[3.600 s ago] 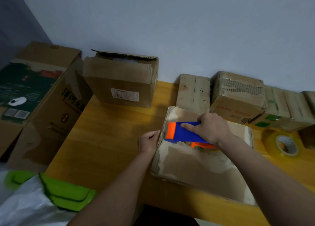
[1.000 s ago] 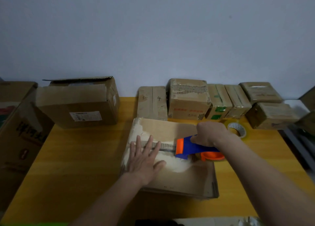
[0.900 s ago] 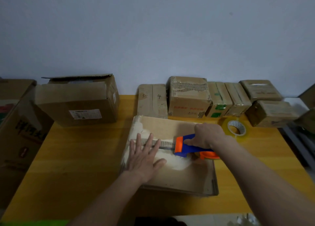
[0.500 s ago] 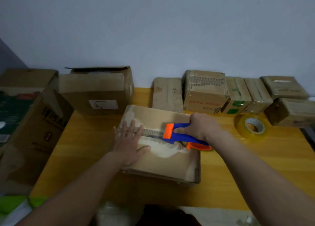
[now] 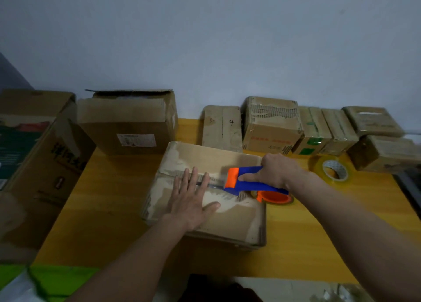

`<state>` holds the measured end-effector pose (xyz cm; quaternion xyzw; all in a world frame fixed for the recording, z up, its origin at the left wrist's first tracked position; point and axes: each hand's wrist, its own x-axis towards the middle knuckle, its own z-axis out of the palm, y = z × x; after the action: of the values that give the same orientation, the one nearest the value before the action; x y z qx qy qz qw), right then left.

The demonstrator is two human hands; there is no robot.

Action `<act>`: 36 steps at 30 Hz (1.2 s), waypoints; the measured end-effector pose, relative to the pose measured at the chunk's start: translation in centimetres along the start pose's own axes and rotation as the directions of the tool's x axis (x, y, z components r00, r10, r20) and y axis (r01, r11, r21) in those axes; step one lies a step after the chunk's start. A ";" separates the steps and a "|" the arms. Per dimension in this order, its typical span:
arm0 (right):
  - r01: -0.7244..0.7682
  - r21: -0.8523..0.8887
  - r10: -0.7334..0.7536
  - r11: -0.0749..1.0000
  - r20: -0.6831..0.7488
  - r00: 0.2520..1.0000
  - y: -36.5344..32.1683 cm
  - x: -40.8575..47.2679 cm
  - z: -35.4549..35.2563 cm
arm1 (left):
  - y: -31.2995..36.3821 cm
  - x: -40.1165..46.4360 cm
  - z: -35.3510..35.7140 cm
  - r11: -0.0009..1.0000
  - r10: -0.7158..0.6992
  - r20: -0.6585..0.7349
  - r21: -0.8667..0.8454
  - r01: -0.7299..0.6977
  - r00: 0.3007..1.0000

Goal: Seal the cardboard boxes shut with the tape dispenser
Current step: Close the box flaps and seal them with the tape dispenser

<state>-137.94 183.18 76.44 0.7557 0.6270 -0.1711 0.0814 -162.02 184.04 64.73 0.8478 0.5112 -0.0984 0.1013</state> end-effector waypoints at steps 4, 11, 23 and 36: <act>-0.050 0.032 0.047 0.998 0.090 0.995 3.4 -0.7 -0.9 | -0.1 0.1 0.1 1.000 -0.002 -0.009 -0.017 0.002 1.000; -0.150 0.090 0.135 0.985 0.160 0.978 7.3 -1.0 0.6 | 0.3 -0.2 -0.7 1.000 -0.004 0.031 -0.014 0.004 1.000; -0.228 0.380 0.113 0.896 0.302 0.947 9.5 -0.7 2.4 | 14.0 -0.7 -0.9 1.000 0.027 0.081 -0.011 -0.026 0.996; -0.040 0.587 -0.138 0.809 0.255 0.957 4.2 0.0 6.1 | 6.1 -2.5 -2.3 0.998 -0.048 0.159 0.051 0.040 0.986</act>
<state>-134.84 180.24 70.38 0.6944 0.5447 -0.4649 -0.0704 -157.60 179.72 68.05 0.8278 0.5176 -0.1806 0.1194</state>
